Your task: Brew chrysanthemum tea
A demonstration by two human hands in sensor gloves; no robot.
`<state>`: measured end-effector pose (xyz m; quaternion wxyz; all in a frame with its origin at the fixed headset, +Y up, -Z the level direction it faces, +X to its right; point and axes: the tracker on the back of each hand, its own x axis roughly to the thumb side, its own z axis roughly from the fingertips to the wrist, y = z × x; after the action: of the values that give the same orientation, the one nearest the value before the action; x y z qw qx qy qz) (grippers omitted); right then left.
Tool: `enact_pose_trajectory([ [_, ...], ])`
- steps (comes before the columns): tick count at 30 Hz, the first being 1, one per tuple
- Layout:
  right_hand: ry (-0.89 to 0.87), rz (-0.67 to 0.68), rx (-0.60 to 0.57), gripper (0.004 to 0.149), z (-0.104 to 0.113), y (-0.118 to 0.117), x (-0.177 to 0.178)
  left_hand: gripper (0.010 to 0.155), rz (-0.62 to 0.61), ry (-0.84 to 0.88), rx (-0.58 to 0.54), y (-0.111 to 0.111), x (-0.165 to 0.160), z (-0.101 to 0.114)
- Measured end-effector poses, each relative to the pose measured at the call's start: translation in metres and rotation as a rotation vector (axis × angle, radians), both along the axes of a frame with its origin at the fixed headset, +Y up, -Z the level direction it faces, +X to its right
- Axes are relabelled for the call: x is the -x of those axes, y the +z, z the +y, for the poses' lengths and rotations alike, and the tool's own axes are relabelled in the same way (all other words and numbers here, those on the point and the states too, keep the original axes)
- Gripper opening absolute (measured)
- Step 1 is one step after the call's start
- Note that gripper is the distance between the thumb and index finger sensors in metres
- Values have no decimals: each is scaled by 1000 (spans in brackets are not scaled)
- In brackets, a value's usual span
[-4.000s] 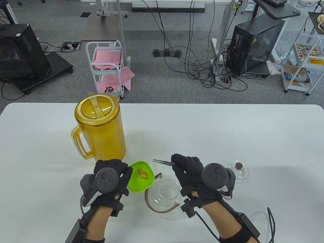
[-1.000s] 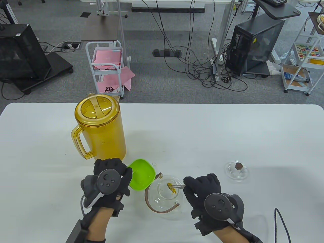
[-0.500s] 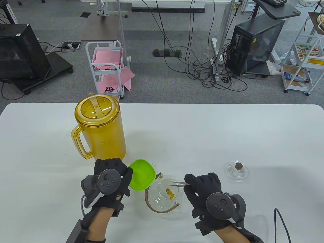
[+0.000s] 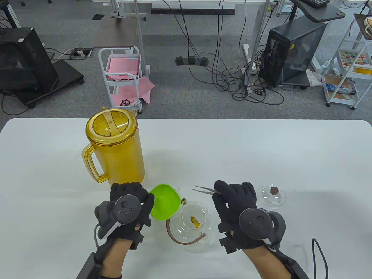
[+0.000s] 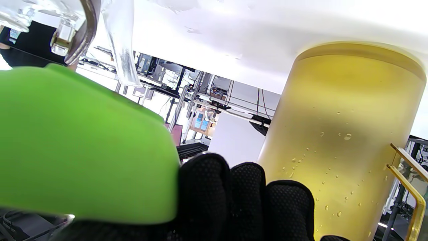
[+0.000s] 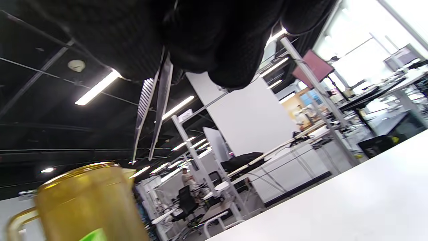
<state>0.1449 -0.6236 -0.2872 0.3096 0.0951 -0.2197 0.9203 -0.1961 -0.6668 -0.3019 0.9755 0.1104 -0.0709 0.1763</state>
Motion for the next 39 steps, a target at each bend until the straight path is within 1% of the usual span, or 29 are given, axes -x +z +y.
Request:
enact_pose_trajectory([
  [1, -1, -33, 19, 43, -2, -11, -5, 41, 1, 0, 0, 0, 1, 0],
  [3, -10, -113, 109, 44, -11, -43, -17, 41, 3, 4, 2, -1, 1, 0],
  [4, -17, -138, 150, 43, -16, -54, -21, 41, 3, 6, 2, -1, 1, 0],
  [6, 11, -202, 236, 44, -30, -81, -28, 41, 1, 9, 3, -1, 1, 0],
  [7, 33, -226, 256, 44, -35, -89, -29, 41, 1, 10, 2, -1, 1, 0],
  [8, 67, -260, 294, 44, -45, -103, -30, 41, 2, 10, 0, -1, 2, 0],
  [12, 130, -329, 385, 44, -66, -130, -29, 41, 4, 20, 0, -1, 3, 0],
  [15, 253, -396, 486, 44, -83, -150, -25, 41, 3, 29, 0, -1, 5, 1],
  [18, 357, -458, 512, 45, -97, -162, -25, 41, 1, 37, -2, -1, 7, 1],
  [20, 355, -453, 568, 46, -109, -167, -25, 41, -9, 47, 1, -1, 8, 2],
  [22, 368, -456, 589, 46, -117, -169, -23, 41, -4, 48, -7, -1, 10, 4],
  [24, 460, -492, 577, 47, -122, -170, -20, 41, -5, 61, -11, 0, 12, 5],
  [26, 543, -527, 601, 47, -125, -171, -18, 41, -1, 64, -14, 0, 13, 5],
  [28, 568, -544, 617, 46, -128, -171, -16, 41, -1, 67, -13, 0, 13, 5],
  [30, 603, -559, 687, 48, -134, -171, -12, 40, -4, 70, -12, 0, 12, 5],
  [33, 657, -560, 728, 49, -143, -172, -9, 41, -18, 77, -3, -1, 12, 4],
  [36, 664, -559, 723, 49, -143, -172, -9, 41, -14, 70, -2, 0, 12, 4],
  [38, 632, -556, 732, 51, -140, -171, -11, 41, -12, 71, -1, 0, 12, 4],
  [39, 611, -550, 717, 52, -136, -170, -12, 41, -11, 68, 0, 0, 12, 4],
])
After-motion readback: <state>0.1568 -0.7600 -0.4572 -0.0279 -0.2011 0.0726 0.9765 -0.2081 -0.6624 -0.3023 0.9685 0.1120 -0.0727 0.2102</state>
